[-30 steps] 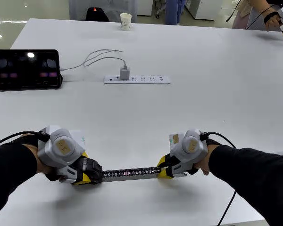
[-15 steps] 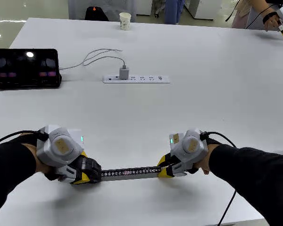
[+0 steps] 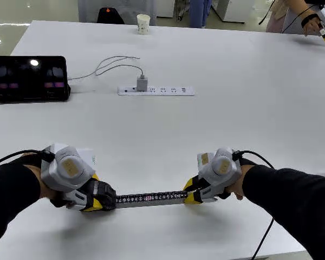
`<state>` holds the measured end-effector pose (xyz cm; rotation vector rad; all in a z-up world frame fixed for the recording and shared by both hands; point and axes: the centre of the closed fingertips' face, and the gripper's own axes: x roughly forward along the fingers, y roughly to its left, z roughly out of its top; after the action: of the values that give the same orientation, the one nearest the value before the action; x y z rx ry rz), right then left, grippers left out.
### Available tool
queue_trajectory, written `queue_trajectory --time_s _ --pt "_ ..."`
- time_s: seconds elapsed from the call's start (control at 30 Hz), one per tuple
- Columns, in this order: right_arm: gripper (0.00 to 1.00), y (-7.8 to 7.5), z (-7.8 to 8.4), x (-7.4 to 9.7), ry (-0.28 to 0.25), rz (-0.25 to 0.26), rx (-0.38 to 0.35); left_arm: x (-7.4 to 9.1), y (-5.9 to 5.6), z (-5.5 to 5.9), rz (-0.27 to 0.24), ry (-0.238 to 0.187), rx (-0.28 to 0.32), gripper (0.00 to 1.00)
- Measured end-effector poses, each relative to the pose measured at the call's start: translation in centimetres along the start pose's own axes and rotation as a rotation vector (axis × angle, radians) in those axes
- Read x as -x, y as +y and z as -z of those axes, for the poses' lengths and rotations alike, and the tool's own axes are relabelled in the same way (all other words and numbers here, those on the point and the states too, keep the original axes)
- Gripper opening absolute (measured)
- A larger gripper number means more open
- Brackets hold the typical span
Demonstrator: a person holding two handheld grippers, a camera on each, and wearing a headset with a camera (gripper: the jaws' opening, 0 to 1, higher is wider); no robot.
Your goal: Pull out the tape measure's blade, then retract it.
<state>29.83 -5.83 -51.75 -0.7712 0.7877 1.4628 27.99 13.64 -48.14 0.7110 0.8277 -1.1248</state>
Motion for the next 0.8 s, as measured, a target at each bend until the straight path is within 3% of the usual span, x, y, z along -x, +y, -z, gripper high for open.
queue_trajectory --time_s 0.8 --pt "0.09 -0.2 1.6 0.7 0.01 0.012 -0.008 -0.1 0.0 0.0 -0.001 0.0 0.002 0.3"
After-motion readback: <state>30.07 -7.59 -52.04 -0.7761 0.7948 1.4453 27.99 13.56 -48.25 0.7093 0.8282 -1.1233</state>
